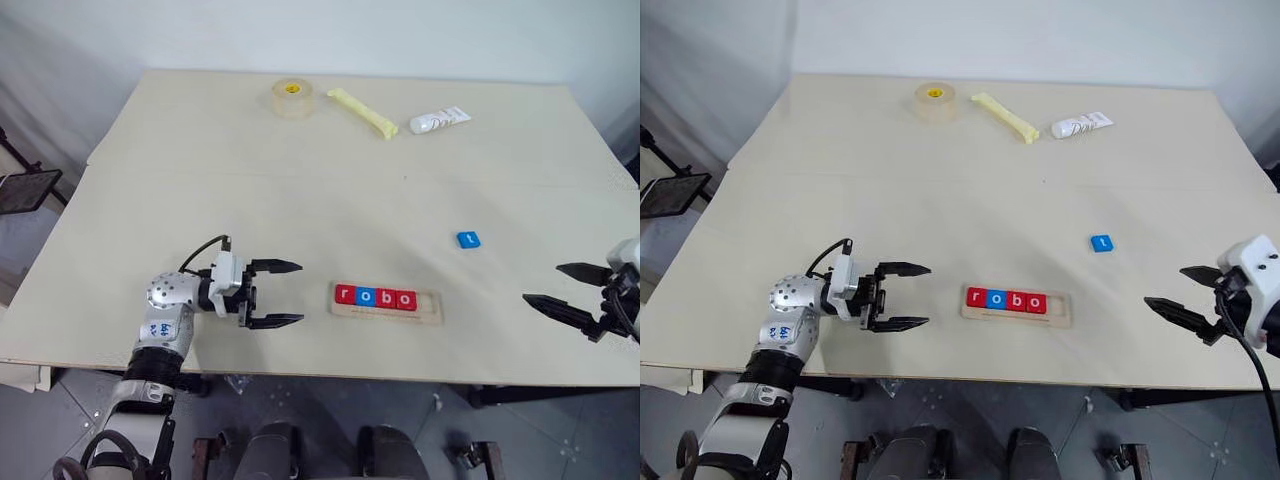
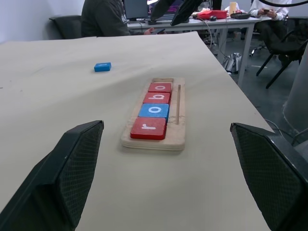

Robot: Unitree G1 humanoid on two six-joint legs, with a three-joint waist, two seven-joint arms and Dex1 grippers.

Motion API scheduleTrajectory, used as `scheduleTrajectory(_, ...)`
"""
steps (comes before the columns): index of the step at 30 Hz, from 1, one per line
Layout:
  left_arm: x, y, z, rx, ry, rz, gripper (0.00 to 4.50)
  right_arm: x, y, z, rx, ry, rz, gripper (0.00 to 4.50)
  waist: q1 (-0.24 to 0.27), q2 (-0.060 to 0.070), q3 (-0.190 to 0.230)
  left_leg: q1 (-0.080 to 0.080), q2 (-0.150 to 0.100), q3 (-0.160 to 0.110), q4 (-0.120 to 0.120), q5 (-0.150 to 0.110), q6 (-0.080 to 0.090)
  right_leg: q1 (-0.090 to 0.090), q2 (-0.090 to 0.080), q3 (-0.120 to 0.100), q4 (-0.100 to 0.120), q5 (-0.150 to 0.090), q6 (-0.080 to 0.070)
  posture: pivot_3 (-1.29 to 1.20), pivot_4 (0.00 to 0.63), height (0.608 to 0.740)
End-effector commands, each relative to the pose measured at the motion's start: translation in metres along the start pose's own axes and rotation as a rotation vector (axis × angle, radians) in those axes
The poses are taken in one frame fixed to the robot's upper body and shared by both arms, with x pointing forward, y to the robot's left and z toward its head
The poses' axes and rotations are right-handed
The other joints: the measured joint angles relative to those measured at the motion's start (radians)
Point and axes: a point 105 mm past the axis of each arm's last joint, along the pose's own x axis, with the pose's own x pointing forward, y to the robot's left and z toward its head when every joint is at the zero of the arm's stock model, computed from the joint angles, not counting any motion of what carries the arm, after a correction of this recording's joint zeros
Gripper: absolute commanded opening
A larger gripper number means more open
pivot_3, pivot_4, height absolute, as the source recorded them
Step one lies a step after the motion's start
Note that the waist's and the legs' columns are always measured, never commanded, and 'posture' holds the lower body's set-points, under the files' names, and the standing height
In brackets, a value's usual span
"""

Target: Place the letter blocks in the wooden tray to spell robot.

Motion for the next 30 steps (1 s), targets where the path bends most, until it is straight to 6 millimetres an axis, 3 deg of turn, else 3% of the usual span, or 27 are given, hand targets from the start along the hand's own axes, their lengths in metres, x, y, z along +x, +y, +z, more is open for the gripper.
scheduleTrajectory(1,0.0,0.001,0.005,0.029,-0.007,-0.012,4.5,0.012,-0.005,0.009,0.027,-0.075,-0.028,4.46,-0.002,0.0,0.0,0.0,0.0,0.0,0.0,0.0,0.0,0.0,0.0,0.0,0.0,0.0,0.0,0.0,0.15,0.74)
scheduleTrajectory(8,-0.004,-0.001,0.005,0.036,-0.005,-0.005,4.5,0.063,-0.02,0.025,0.098,-0.193,-0.101,4.46,-0.004,0.0,0.0,0.0,0.0,0.0,0.0,0.0,0.0,0.0,0.0,0.001,0.0,0.0,0.0,0.0,0.15,0.74)
scheduleTrajectory(16,-0.011,-0.006,0.006,0.045,0.002,0.03,4.5,0.116,-0.033,0.02,0.154,-0.189,-0.154,4.46,-0.01,0.0,0.0,-0.001,-0.001,-0.001,-0.001,0.0,0.0,-0.001,-0.001,-0.001,0.001,0.0,0.0,0.0,0.15,0.74)
scheduleTrajectory(21,-0.015,-0.01,0.006,0.047,0.005,0.053,4.5,0.136,-0.037,0.01,0.168,-0.158,-0.166,4.46,-0.019,0.0,0.0,-0.001,-0.001,-0.002,-0.001,0.0,0.0,-0.001,-0.001,-0.001,0.001,0.0,0.0,0.0,0.15,0.74)
scheduleTrajectory(27,-0.018,-0.014,0.005,0.047,0.012,0.077,4.5,0.147,-0.037,-0.001,0.183,-0.119,-0.171,4.46,-0.028,0.0,0.0,-0.001,0.0,-0.002,-0.001,0.0,0.0,-0.001,-0.001,-0.001,0.001,0.0,0.0,0.0,0.15,0.74)
scheduleTrajectory(30,-0.018,-0.014,0.004,0.046,0.013,0.079,4.5,0.148,-0.035,0.0,0.193,-0.148,-0.168,3.85,-0.028,0.0,0.0,-0.001,0.0,-0.002,-0.001,0.0,0.0,-0.001,-0.001,-0.001,0.001,0.0,0.0,0.0,0.15,0.74)
